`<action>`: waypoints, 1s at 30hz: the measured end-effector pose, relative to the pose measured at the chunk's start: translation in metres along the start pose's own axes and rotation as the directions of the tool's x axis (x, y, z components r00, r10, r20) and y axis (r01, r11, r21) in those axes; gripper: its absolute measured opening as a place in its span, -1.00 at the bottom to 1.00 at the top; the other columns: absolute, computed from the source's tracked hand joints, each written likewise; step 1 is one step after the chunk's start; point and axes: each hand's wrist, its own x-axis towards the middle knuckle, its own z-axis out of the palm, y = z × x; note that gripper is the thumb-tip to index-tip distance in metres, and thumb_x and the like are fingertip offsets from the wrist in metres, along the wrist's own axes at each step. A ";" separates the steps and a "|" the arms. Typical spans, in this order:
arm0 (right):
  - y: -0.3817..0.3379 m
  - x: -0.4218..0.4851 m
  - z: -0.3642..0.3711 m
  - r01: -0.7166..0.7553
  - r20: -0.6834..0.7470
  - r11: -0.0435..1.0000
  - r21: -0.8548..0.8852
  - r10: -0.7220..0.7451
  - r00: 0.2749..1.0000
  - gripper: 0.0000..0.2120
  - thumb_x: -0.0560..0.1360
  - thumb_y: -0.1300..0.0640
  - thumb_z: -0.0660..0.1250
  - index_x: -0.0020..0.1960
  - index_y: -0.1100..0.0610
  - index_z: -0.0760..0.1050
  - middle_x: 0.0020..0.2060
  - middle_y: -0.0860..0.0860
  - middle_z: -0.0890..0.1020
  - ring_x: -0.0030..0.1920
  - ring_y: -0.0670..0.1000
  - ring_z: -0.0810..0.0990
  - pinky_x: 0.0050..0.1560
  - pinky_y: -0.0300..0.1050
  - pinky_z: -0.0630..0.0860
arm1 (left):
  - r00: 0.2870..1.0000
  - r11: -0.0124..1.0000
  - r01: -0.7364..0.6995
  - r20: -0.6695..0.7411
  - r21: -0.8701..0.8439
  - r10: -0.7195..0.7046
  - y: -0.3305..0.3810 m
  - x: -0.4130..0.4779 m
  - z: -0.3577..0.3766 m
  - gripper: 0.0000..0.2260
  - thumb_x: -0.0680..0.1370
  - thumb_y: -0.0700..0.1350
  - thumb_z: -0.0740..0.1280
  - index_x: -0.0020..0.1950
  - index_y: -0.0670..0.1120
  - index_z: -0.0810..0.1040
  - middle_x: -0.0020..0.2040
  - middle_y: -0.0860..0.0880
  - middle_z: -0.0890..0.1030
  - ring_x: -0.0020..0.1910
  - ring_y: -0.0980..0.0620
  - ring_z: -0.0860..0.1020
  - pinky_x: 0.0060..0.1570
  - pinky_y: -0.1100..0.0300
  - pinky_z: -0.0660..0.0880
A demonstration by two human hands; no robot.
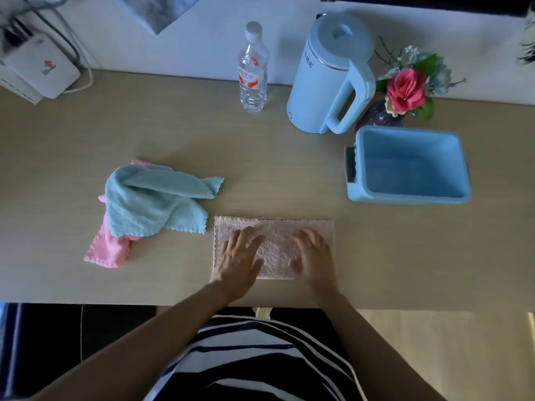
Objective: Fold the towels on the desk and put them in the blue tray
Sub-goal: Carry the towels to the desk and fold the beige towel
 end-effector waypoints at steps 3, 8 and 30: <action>0.007 -0.008 0.003 -0.084 0.105 0.996 -0.015 0.085 0.991 -0.34 0.36 0.05 0.44 0.43 -0.06 0.37 0.54 0.01 0.25 0.52 0.09 0.24 0.50 0.12 0.25 | 0.993 0.996 0.089 0.076 0.021 -0.090 0.008 0.000 0.015 -0.40 0.57 0.13 0.28 0.59 0.05 0.20 0.60 -0.12 0.17 0.53 -0.21 0.19 0.43 -0.17 0.31; 0.011 -0.025 0.000 -0.170 0.091 0.980 -0.101 0.180 0.979 -0.34 0.47 0.01 0.39 0.54 -0.05 0.30 0.58 0.05 0.25 0.55 0.16 0.25 0.38 0.11 0.37 | 0.987 0.995 0.043 0.148 0.086 -0.055 0.009 0.023 0.023 -0.30 0.60 0.24 0.20 0.65 0.01 0.05 0.67 -0.11 -0.08 0.65 -0.14 -0.10 0.59 -0.19 0.00; 0.011 -0.031 -0.001 0.214 0.089 0.971 -0.109 -0.204 0.975 -0.75 0.42 0.20 0.43 0.08 0.01 0.65 0.00 -0.04 0.57 0.03 0.02 0.56 0.10 0.00 0.50 | 0.842 0.860 -0.503 0.273 0.087 0.465 -0.009 0.028 -0.004 -0.52 0.52 0.30 0.21 0.27 0.02 0.51 0.46 -0.13 0.42 0.50 -0.13 0.34 0.38 -0.09 0.44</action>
